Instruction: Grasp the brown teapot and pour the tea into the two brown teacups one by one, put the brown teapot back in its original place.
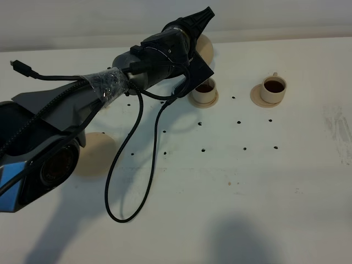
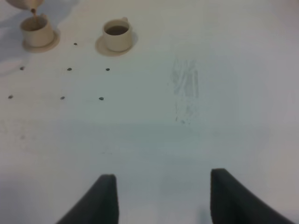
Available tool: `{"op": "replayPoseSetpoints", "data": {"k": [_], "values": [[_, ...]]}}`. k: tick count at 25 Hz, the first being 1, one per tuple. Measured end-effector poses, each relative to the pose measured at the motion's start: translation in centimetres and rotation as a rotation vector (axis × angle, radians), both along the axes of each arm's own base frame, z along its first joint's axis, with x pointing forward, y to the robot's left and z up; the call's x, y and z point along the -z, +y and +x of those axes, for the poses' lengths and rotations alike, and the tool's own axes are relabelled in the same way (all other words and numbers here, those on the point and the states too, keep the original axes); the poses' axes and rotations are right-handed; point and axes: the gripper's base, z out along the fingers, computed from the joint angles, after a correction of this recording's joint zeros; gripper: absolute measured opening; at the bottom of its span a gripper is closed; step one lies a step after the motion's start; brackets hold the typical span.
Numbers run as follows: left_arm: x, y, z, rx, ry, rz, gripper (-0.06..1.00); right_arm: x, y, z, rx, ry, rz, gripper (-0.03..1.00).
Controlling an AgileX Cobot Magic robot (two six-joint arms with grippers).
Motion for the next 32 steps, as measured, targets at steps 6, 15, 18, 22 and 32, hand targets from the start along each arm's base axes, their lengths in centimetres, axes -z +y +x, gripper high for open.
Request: {"op": "replayPoseSetpoints", "data": {"k": [6,15,18,22,32], "values": [[0.2,0.0,0.1,0.006,-0.009,0.026,0.08,0.0,0.0,0.0,0.000,0.000,0.000,0.43],[1.6,0.1,0.4,0.023,-0.014,0.079,0.08,0.0,0.0,0.0,0.000,0.000,0.000,0.43],[1.6,0.0,0.4,0.032,-0.021,0.085,0.08,0.0,0.0,0.0,0.000,0.000,0.000,0.43],[1.5,-0.1,0.5,0.049,-0.030,0.087,0.08,0.0,0.0,0.0,0.000,0.000,0.000,0.43],[1.4,-0.3,0.5,0.082,-0.045,0.088,0.08,0.0,0.0,0.0,0.000,0.000,0.000,0.43]]}}
